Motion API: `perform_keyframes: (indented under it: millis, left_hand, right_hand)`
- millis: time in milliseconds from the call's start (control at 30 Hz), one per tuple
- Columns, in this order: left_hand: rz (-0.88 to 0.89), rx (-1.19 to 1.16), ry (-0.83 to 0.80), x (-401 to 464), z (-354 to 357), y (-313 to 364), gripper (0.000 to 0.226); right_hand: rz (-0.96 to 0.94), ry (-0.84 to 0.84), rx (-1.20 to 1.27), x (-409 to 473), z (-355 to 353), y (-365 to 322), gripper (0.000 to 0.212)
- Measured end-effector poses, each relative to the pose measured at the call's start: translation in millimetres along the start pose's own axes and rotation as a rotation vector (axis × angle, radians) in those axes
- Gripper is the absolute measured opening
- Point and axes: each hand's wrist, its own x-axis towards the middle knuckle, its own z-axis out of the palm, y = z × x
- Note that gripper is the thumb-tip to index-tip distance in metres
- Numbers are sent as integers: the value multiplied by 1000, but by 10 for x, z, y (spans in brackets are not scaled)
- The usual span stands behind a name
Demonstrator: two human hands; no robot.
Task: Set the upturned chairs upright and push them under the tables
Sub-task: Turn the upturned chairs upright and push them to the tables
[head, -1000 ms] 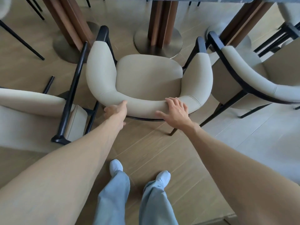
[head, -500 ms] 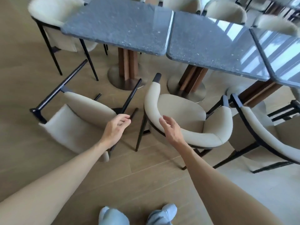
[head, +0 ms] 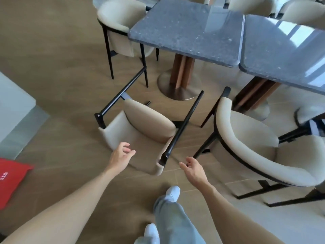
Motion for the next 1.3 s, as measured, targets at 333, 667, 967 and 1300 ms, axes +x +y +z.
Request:
perform_keyframes:
  millis: [333, 667, 967, 1300]
  left_hand:
    - [-387, -230, 33, 1103, -354, -526, 34]
    - [-722, -622, 13, 3038, 392, -1694, 25]
    - [-961, -614, -63, 4252, 1539, -3750, 63]
    - [-862, -759, -16, 5285, 2334, -4798, 70]
  right_hand:
    - [324, -219, 215, 1382, 1368, -637, 36]
    - [752, -118, 901, 3066, 3070, -305, 49]
    - [1012, 18, 1269, 4125, 5062, 1226, 76]
    - [844, 295, 1623, 5034, 5967, 2158, 74]
